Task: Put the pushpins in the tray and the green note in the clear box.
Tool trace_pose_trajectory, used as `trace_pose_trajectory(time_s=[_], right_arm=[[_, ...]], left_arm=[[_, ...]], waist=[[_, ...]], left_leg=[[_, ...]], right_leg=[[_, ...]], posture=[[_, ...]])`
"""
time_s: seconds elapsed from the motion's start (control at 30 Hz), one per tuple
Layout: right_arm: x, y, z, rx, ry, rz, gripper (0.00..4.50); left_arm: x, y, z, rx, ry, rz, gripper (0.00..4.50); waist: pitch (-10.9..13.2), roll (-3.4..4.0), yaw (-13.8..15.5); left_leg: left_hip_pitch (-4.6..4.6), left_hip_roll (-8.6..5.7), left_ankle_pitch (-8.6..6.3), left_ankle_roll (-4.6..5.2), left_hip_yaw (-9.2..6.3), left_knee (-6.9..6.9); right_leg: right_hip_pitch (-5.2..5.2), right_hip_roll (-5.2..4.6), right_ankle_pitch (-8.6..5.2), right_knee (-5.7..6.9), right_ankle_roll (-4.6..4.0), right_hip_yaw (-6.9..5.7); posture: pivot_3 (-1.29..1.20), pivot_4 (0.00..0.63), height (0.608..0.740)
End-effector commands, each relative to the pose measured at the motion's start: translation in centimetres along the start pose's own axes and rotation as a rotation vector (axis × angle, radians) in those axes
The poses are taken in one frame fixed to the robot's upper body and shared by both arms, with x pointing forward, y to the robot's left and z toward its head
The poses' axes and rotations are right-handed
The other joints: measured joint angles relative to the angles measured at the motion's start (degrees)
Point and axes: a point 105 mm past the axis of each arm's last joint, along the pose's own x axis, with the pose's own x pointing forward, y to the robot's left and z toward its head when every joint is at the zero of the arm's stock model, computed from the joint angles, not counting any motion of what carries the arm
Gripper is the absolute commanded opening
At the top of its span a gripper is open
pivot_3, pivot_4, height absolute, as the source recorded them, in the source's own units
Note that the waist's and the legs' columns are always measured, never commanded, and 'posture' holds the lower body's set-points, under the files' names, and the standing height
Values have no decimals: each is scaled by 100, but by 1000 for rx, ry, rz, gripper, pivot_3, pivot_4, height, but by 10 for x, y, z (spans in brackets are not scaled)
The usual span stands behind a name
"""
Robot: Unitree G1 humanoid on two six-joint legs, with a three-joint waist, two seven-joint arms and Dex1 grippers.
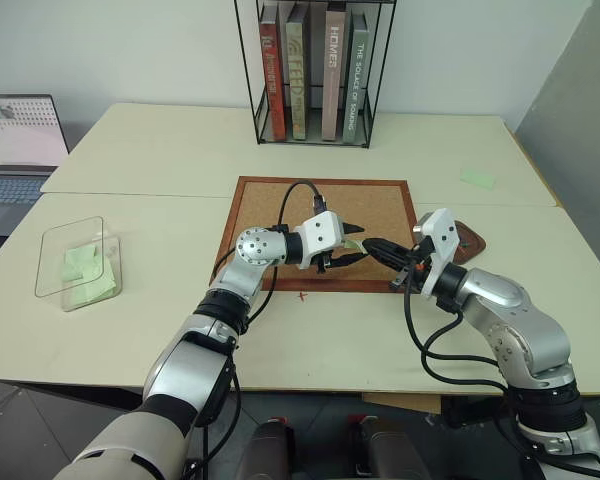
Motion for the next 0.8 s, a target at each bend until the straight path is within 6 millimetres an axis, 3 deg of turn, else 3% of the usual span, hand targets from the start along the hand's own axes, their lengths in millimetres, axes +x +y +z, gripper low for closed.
trace_pose_trajectory(time_s=[0.03,0.3,0.57,0.8], right_arm=[[1,5,13,-26,-42,16,0],[1,5,12,-22,-44,12,0],[1,2,16,-2,-69,-14,0],[-12,-21,30,24,-120,-112,0]], left_arm=[[0,5,12,16,-52,5,1480],[-4,-3,9,-13,-53,-46,70],[-5,-6,7,-25,-42,-54,70],[-6,-12,0,-25,-17,-61,70]], waist=[[0,0,0],[0,0,-1],[0,0,0],[0,0,1]], left_leg=[[0,0,0,0,0,0],[0,0,0,0,0,0],[0,0,0,0,-1,0],[0,0,0,0,0,0]], right_leg=[[0,0,0,0,0,0],[0,0,0,0,0,1],[0,0,0,1,0,1],[0,0,0,1,0,3]], posture=[[0,150,740],[0,150,740],[0,150,740],[0,150,740]])
